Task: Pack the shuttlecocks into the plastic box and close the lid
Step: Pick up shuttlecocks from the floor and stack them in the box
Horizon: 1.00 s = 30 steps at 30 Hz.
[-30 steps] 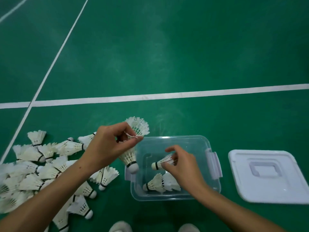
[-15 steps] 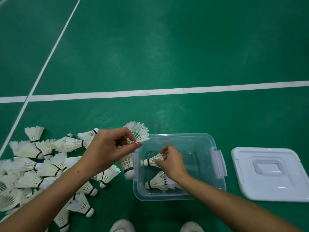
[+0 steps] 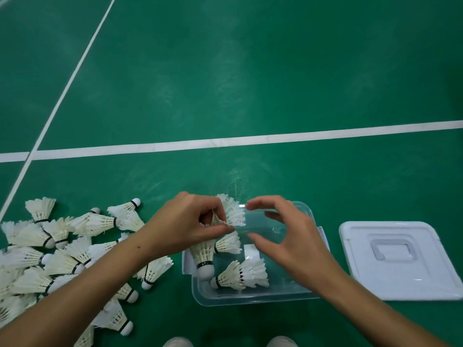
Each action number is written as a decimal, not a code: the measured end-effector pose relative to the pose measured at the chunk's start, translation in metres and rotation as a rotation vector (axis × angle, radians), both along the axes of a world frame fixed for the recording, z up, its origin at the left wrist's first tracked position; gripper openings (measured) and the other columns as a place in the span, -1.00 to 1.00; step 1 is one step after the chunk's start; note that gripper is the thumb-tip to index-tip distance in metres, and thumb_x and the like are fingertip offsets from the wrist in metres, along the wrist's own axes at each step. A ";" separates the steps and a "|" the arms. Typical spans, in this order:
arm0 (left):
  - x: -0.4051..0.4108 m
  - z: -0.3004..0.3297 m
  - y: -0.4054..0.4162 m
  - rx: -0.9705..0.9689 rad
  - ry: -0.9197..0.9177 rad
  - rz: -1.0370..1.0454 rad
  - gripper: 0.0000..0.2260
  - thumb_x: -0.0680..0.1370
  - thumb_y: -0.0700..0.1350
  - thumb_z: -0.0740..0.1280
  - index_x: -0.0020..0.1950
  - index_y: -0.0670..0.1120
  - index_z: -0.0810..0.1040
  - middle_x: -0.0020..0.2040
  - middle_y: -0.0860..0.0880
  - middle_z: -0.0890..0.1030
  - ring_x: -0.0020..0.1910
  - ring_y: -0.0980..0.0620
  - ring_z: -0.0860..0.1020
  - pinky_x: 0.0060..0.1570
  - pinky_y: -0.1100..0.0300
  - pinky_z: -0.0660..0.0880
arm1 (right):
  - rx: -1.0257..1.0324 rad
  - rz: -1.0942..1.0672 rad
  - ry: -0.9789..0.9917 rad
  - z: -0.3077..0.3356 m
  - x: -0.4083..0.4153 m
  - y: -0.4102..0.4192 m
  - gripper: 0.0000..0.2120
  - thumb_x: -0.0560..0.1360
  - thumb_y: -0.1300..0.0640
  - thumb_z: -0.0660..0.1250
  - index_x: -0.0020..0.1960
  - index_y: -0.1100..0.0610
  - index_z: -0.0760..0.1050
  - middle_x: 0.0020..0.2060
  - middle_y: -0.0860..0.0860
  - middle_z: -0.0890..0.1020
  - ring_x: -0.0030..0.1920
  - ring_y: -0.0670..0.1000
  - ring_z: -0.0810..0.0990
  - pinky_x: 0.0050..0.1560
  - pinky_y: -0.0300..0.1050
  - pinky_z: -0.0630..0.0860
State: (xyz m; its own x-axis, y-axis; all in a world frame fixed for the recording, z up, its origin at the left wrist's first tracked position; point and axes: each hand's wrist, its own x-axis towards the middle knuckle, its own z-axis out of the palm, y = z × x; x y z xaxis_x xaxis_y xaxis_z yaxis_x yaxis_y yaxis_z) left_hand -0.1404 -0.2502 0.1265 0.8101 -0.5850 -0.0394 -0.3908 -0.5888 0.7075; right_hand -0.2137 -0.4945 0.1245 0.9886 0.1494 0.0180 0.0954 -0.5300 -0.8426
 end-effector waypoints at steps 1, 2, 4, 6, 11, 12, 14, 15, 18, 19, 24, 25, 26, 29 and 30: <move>0.002 0.001 -0.007 0.004 0.011 -0.019 -0.76 0.51 0.22 0.51 -0.12 0.07 0.64 -0.44 0.13 0.50 -0.48 0.12 0.38 -0.41 0.15 0.28 | -0.035 0.038 -0.036 0.001 0.001 0.001 -0.52 0.49 0.11 0.57 0.34 -0.14 0.50 0.16 -0.30 0.65 0.34 -0.14 0.56 0.34 -0.15 0.49; 0.004 0.002 -0.013 0.007 0.015 -0.035 -0.79 0.52 0.18 0.52 -0.12 0.07 0.65 -0.44 0.14 0.50 -0.47 0.12 0.39 -0.41 0.17 0.27 | -0.064 0.055 -0.070 -0.001 0.002 0.002 -0.49 0.49 0.11 0.58 0.35 -0.16 0.48 0.13 -0.31 0.65 0.33 -0.14 0.55 0.31 -0.11 0.51; 0.006 0.003 -0.020 0.011 -0.001 -0.052 -0.82 0.52 0.13 0.54 -0.11 0.06 0.66 -0.43 0.14 0.50 -0.45 0.12 0.42 -0.41 0.20 0.29 | -0.102 0.035 -0.137 -0.009 0.006 0.005 -0.45 0.48 0.10 0.59 0.37 -0.17 0.47 0.06 -0.31 0.66 0.28 -0.15 0.56 0.22 -0.04 0.57; 0.007 0.001 -0.024 0.003 -0.014 -0.049 -0.85 0.53 0.09 0.54 -0.11 0.06 0.66 -0.43 0.11 0.49 -0.44 0.11 0.42 -0.40 0.20 0.30 | -0.115 0.020 -0.187 -0.019 0.009 0.005 -0.45 0.48 0.09 0.58 0.38 -0.13 0.47 0.03 -0.27 0.67 0.20 -0.17 0.60 0.15 0.00 0.62; 0.001 -0.003 -0.027 -0.058 0.049 -0.067 -0.80 0.52 0.14 0.55 0.03 0.09 0.65 -0.40 0.11 0.44 -0.43 0.12 0.35 -0.38 0.20 0.26 | -0.159 0.047 -0.247 -0.034 0.004 0.002 -0.46 0.51 0.12 0.55 0.42 -0.07 0.45 -0.02 -0.19 0.70 -0.01 -0.20 0.69 0.04 -0.10 0.70; -0.001 -0.003 -0.026 -0.063 0.053 -0.062 -0.73 0.50 0.17 0.55 0.10 0.11 0.63 -0.38 0.10 0.46 -0.42 0.12 0.36 -0.38 0.17 0.28 | -0.161 0.029 -0.235 -0.038 0.001 -0.001 -0.47 0.51 0.12 0.54 0.43 -0.05 0.46 -0.03 -0.19 0.70 -0.01 -0.20 0.69 0.04 -0.12 0.69; -0.003 -0.001 -0.018 -0.101 0.066 -0.009 -0.62 0.44 0.20 0.56 0.19 0.13 0.60 -0.34 0.04 0.52 -0.40 0.04 0.42 -0.37 0.07 0.37 | -0.163 -0.025 -0.188 -0.049 -0.006 -0.010 -0.46 0.52 0.15 0.54 0.45 0.00 0.48 -0.03 -0.15 0.68 -0.02 -0.18 0.67 0.06 -0.15 0.67; -0.003 -0.001 -0.011 -0.122 0.064 0.036 -0.59 0.41 0.20 0.55 0.20 0.12 0.61 -0.31 0.02 0.55 -0.39 0.00 0.46 -0.34 0.04 0.44 | -0.183 -0.048 -0.160 -0.056 -0.008 -0.016 -0.44 0.52 0.18 0.55 0.47 0.03 0.47 -0.03 -0.14 0.67 -0.03 -0.16 0.66 0.06 -0.15 0.67; -0.002 -0.003 0.011 -0.135 0.026 0.166 -0.62 0.39 0.18 0.55 0.16 0.12 0.65 -0.26 0.01 0.59 -0.33 -0.03 0.53 -0.25 -0.04 0.56 | -0.304 -0.057 -0.053 -0.074 -0.010 -0.025 -0.35 0.53 0.20 0.54 0.56 0.08 0.40 -0.04 -0.12 0.65 -0.06 -0.12 0.63 0.09 -0.10 0.66; -0.002 -0.005 0.018 -0.127 0.012 0.194 -0.64 0.40 0.18 0.55 0.15 0.12 0.66 -0.26 0.02 0.59 -0.32 -0.03 0.54 -0.22 -0.06 0.58 | -0.333 -0.052 -0.013 -0.080 -0.008 -0.024 -0.34 0.55 0.19 0.53 0.58 0.08 0.37 -0.03 -0.11 0.65 -0.05 -0.10 0.62 0.11 -0.07 0.65; -0.005 -0.003 0.037 -0.107 -0.051 0.231 -0.67 0.43 0.15 0.52 0.13 0.08 0.69 -0.25 0.09 0.61 -0.27 0.03 0.60 -0.15 0.18 0.58 | -0.402 -0.014 0.105 -0.099 0.003 -0.007 -0.54 0.57 0.22 0.49 0.44 0.11 0.48 -0.02 -0.05 0.67 -0.02 -0.05 0.63 0.13 -0.04 0.64; -0.006 -0.003 0.039 -0.094 -0.073 0.225 -0.66 0.42 0.15 0.53 0.14 0.07 0.69 -0.25 0.10 0.62 -0.24 0.05 0.62 -0.16 0.23 0.57 | -0.411 -0.006 0.124 -0.102 0.005 -0.003 -0.59 0.57 0.23 0.49 0.38 0.12 0.50 -0.02 -0.04 0.68 -0.02 -0.04 0.64 0.12 -0.03 0.64; -0.007 -0.003 0.040 -0.085 -0.099 0.215 -0.64 0.40 0.15 0.53 0.14 0.06 0.69 -0.26 0.12 0.62 -0.22 0.07 0.63 -0.17 0.26 0.56 | -0.409 -0.003 0.140 -0.105 0.007 0.001 -0.60 0.57 0.23 0.49 0.37 0.13 0.51 -0.02 -0.03 0.68 -0.01 -0.04 0.64 0.13 -0.05 0.64; -0.010 -0.004 0.042 -0.067 -0.191 0.181 -0.63 0.39 0.16 0.54 0.13 0.04 0.69 -0.21 0.20 0.64 -0.16 0.14 0.63 -0.12 0.30 0.54 | -0.370 -0.004 0.181 -0.116 0.014 0.010 -0.47 0.58 0.22 0.49 0.51 0.14 0.43 0.00 -0.03 0.69 0.03 -0.07 0.64 0.17 -0.18 0.60; -0.010 -0.004 0.042 -0.067 -0.213 0.171 -0.64 0.40 0.16 0.53 0.12 0.04 0.69 -0.17 0.21 0.64 -0.14 0.15 0.63 -0.11 0.28 0.54 | -0.354 -0.003 0.207 -0.119 0.016 0.013 -0.44 0.58 0.22 0.49 0.53 0.15 0.41 0.00 -0.03 0.70 0.03 -0.07 0.65 0.18 -0.18 0.60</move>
State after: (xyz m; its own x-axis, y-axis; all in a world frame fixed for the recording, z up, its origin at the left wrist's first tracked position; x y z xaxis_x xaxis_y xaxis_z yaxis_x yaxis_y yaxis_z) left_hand -0.1508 -0.2080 0.1223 0.8832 -0.4345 0.1765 -0.4338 -0.6141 0.6593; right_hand -0.1972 -0.4819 0.0056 0.9664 0.1081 -0.2330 -0.0586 -0.7905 -0.6097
